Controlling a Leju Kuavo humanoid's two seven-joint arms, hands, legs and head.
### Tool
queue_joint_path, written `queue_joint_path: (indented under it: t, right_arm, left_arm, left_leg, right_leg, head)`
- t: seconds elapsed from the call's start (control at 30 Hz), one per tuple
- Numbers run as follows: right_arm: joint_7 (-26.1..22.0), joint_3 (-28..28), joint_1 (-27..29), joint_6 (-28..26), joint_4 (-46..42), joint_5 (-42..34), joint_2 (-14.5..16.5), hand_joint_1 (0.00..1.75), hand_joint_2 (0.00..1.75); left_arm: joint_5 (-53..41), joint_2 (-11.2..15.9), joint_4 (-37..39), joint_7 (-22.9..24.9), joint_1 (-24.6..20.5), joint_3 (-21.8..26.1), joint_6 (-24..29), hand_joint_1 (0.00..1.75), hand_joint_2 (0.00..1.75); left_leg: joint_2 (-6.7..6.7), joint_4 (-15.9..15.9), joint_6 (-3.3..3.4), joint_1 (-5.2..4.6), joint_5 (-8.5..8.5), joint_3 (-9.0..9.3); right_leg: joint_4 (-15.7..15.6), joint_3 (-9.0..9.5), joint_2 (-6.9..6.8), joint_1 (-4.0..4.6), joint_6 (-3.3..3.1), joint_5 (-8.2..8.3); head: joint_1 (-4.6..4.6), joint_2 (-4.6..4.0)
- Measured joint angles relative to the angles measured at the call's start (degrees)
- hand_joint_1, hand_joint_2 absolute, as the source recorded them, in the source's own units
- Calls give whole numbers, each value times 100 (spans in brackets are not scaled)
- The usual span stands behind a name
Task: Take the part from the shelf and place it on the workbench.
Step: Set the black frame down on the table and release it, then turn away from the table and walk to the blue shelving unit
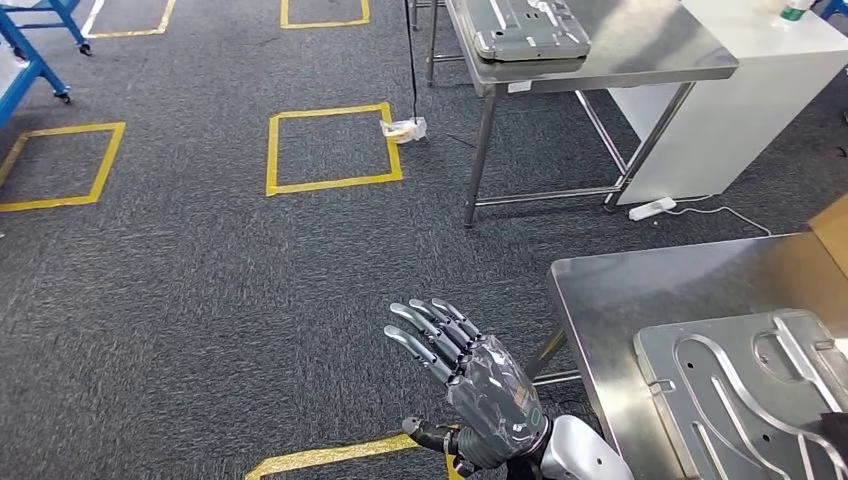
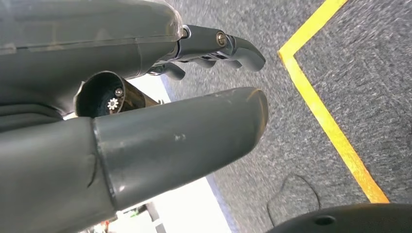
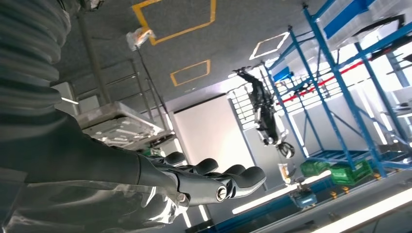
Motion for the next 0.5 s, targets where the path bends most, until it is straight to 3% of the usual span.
queue_joint_path:
  t: [0.07, 0.13, 0.2, 0.27, 0.33, 0.4, 0.47, 0.5]
  right_arm:
    - [6, -15, 31, 24, 2, -22, -3, 0, 175]
    - [15, -42, 104, 51, 18, -79, -2, 0, 175]
    - [8, -87, 210, 64, 55, -151, 7, 0, 175]
    - [-26, -133, 298, 68, 103, -196, 34, 0, 175]
    - [-65, -159, 345, 99, 185, -188, 122, 0, 175]
    - [-62, -144, 334, 175, 334, -122, 320, 0, 175]
    - [-29, -71, 246, 254, 553, -43, 584, 0, 175]
    - [-15, -24, 187, 282, 661, -15, 704, 0, 175]
  left_arm:
    - [0, 0, 0, -2, 0, -6, -4, 0, 0]
    - [0, -2, 1, -20, -8, -13, -8, 0, 0]
    - [0, -2, 2, -47, 4, -31, -8, 0, 0]
    - [0, 4, 2, -68, 43, -63, -5, 0, 0]
    - [3, 21, 2, -93, 55, -93, -4, 0, 0]
    - [17, 46, 2, -98, 40, -105, -37, 0, 0]
    - [32, 58, 2, -60, 32, -107, -94, 0, 0]
    - [35, 60, 2, -30, 30, -108, -115, 0, 0]
  left_leg:
    - [-178, 8, -3, -9, -6, 21]
    - [-335, 27, -32, -16, -11, 19]
    - [-467, 28, -90, 0, 0, -13]
    - [-540, 20, -158, 19, 13, -49]
    - [-272, 244, -211, -2, -139, -160]
    - [98, 882, -258, -7, -499, -461]
    - [213, 1489, -310, 18, -731, -768]
    - [240, 1544, -332, 32, -698, -794]
  right_leg:
    - [-624, 211, 110, 16, -65, 469]
    - [-1312, 471, 385, 21, -122, 788]
    - [-1527, 546, 503, 36, -141, 818]
    - [-1585, 589, 362, 38, -174, 843]
    - [-1677, 656, 200, 22, -239, 881]
    - [-1716, 688, 20, 37, -291, 883]
    - [-1706, 695, -175, 55, -309, 860]
    - [-1699, 700, -270, 59, -305, 845]
  head:
    - [1, 0]
    - [0, 0]
    - [-1, 0]
    - [-1, 0]
    - [-21, 0]
    - [-40, 0]
    - [-42, 0]
    - [-43, 0]
